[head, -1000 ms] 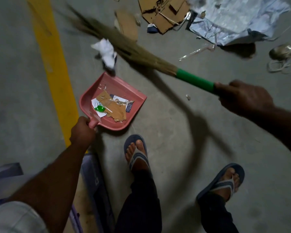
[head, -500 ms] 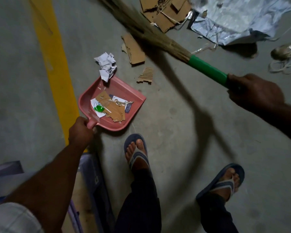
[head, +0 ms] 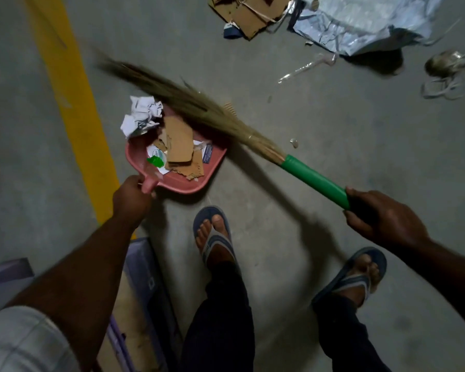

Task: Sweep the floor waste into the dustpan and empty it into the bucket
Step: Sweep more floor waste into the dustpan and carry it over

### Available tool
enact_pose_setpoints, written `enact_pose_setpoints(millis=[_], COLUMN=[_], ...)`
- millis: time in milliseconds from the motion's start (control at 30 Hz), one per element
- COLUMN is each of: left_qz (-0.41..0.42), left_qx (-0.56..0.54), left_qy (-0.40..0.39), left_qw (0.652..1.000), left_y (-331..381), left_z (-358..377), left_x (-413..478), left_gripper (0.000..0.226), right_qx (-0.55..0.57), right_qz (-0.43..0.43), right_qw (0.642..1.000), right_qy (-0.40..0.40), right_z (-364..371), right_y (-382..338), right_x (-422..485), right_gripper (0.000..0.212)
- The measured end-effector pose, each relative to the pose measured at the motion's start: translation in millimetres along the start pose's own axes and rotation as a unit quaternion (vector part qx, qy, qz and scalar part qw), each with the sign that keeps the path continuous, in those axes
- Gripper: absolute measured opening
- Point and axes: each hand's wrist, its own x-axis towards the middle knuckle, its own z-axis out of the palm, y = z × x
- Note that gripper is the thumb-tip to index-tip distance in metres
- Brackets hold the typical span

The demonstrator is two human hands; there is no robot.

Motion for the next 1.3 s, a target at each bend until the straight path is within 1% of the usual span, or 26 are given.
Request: enact_pose_setpoints(millis=[100, 167, 267, 367, 533, 600, 633, 700, 800, 867, 900, 967, 1067, 1133, 1200, 1300], left_qz=[-0.002, -0.001, -0.007, -0.011, -0.008, -0.004, -0.001, -0.002, -0.002, 0.009, 0.01, 0.01, 0.015, 0.007, -0.006, -0.04], left_qx=[0.0, 0.005, 0.019, 0.019, 0.007, -0.003, -0.008, -0.02, -0.028, -0.031, -0.038, -0.06, -0.088, -0.11, -0.123, -0.137], left_qy=[-0.004, -0.008, -0.014, -0.017, -0.023, -0.017, -0.018, -0.025, -0.027, -0.021, -0.019, -0.014, 0.0, 0.003, 0.007, 0.024], left_qw=[1.0, 1.0, 1.0, 1.0, 1.0, 1.0, 1.0, 0.999, 0.999, 0.999, 0.999, 0.998, 0.996, 0.994, 0.992, 0.989], left_y=[-7.7, -13.3, -17.7, -13.8, 8.8, 14.6, 16.3, 18.7, 20.6, 21.6, 21.8, 22.2, 17.5, 6.1, -11.1, -37.2], left_z=[4.2, 8.9, 17.4, 26.2, 36.7, 40.4, 42.0, 44.4, 48.9, 52.8, 54.7, 57.7, 59.5, 59.5, 59.1, 53.8], left_x=[-15.1, -26.6, -42.3, -49.7, -49.1, -49.9, -51.2, -55.5, -64.8, -73.8, -79.3, -92.9, -113.0, -123.2, -130.9, -137.4], left_gripper=[0.028, 0.027, 0.026, 0.028, 0.031, 0.03, 0.03, 0.028, 0.023, 0.021, 0.021, 0.022, 0.025, 0.028, 0.029, 0.03], right_qx=[-0.003, -0.019, -0.033, -0.004, 0.05, 0.056, 0.062, 0.074, 0.089, 0.093, 0.091, 0.087, 0.081, 0.075, 0.07, 0.06], right_qz=[0.054, 0.071, 0.084, 0.081, 0.042, 0.033, 0.036, 0.043, 0.071, 0.094, 0.099, 0.095, 0.064, 0.046, 0.031, -0.008], right_qw=[0.998, 0.996, 0.996, 0.996, 0.994, 0.994, 0.993, 0.995, 0.993, 0.99, 0.989, 0.988, 0.987, 0.988, 0.991, 0.995], right_qy=[0.037, 0.041, 0.001, -0.035, -0.086, -0.093, -0.089, -0.057, 0.021, 0.056, 0.068, 0.091, 0.125, 0.123, 0.106, 0.08], right_z=[-7.9, -12.0, -10.6, -2.0, 20.7, 26.1, 26.2, 22.0, 7.1, -4.1, -9.5, -19.3, -29.4, -33.4, -34.9, -33.8], right_y=[9.2, 19.8, 33.1, 29.2, 12.0, 7.6, 5.7, 1.8, -4.1, -4.6, -4.4, -2.9, -2.2, -4.8, -11.6, -28.7], right_x=[-13.2, -16.6, -20.8, -29.6, -54.7, -66.0, -70.3, -75.0, -69.2, -57.6, -49.8, -32.8, -8.2, 6.5, 19.6, 37.8], right_gripper=[0.059, 0.058, 0.059, 0.059, 0.056, 0.062, 0.064, 0.064, 0.056, 0.05, 0.051, 0.053, 0.051, 0.052, 0.054, 0.053])
